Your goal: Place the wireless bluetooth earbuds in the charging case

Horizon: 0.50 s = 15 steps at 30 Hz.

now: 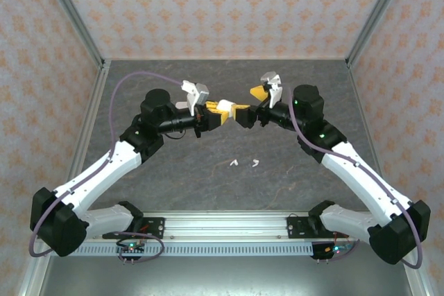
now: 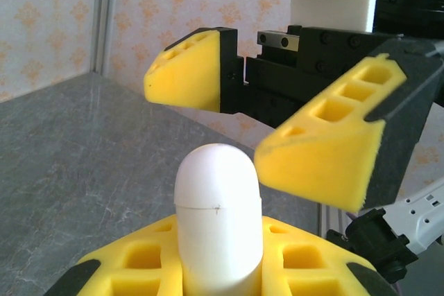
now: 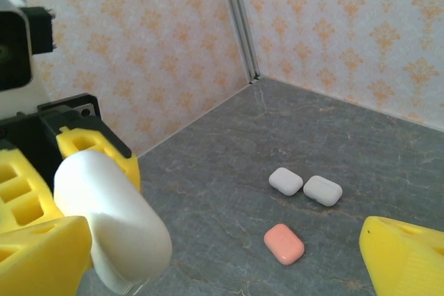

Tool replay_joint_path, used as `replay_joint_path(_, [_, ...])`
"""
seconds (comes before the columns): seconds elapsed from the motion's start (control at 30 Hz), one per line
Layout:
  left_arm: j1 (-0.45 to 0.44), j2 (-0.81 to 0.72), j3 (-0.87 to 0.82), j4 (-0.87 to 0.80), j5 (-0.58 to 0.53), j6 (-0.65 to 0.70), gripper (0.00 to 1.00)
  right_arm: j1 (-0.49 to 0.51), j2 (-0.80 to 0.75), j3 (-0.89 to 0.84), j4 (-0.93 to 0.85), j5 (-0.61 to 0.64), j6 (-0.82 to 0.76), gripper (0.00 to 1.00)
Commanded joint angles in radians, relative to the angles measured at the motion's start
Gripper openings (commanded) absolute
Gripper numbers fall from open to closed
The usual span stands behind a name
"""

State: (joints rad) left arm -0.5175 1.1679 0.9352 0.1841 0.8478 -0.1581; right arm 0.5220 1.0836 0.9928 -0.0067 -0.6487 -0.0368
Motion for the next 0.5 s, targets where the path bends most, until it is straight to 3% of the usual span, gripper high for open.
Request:
replay_joint_path(0.0, [-0.013, 0.001, 0.042, 0.039, 0.0, 0.028, 0.02, -0.009, 0.018, 0.037, 0.026, 0.039, 0.021, 0.98])
replay_joint_path(0.47, [-0.022, -0.007, 0.047, 0.036, -0.001, 0.033, 0.02, -0.016, 0.121, 0.132, -0.064, 0.089, 0.012, 0.97])
